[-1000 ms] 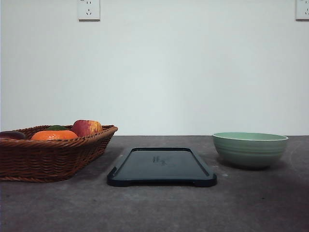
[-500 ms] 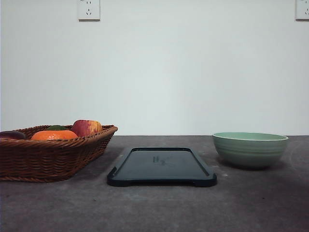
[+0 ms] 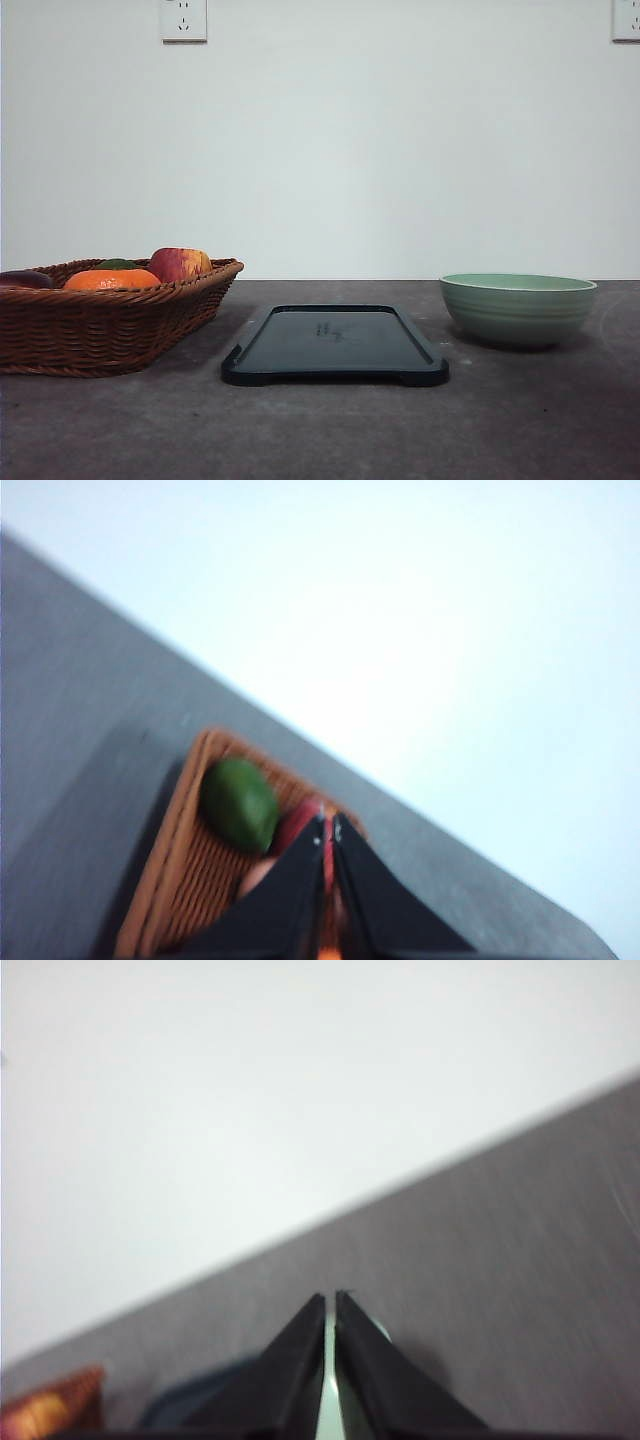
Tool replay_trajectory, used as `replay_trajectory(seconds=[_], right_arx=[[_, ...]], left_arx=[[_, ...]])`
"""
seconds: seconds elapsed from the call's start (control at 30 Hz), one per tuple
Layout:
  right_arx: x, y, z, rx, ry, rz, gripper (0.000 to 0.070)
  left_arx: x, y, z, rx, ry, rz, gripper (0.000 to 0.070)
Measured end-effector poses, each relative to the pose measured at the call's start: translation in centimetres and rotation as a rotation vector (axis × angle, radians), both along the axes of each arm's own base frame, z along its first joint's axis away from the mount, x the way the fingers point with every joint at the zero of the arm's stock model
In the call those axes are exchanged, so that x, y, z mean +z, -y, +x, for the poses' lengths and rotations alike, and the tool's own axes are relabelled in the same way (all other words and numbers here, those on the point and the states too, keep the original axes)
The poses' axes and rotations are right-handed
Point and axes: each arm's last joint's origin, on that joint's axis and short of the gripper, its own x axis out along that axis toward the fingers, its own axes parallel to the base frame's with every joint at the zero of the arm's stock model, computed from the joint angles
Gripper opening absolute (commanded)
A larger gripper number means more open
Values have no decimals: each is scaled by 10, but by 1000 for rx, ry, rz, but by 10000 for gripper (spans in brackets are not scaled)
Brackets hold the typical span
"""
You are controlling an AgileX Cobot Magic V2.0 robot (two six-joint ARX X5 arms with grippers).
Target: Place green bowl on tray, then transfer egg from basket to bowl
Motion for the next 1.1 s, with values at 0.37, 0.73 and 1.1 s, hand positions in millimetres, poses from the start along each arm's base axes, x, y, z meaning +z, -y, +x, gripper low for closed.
replay_trajectory(seconds=[0.37, 0.73, 1.1], right_arx=[[34, 0, -9, -45, 171, -205, 7], [79, -2, -8, 5, 126, -315, 7], [96, -6, 32, 182, -110, -331, 7]], left_arx=[[45, -3, -12, 157, 187, 221, 0], [98, -3, 2, 150, 82, 323, 0], [135, 2, 47, -83, -144, 373, 0]])
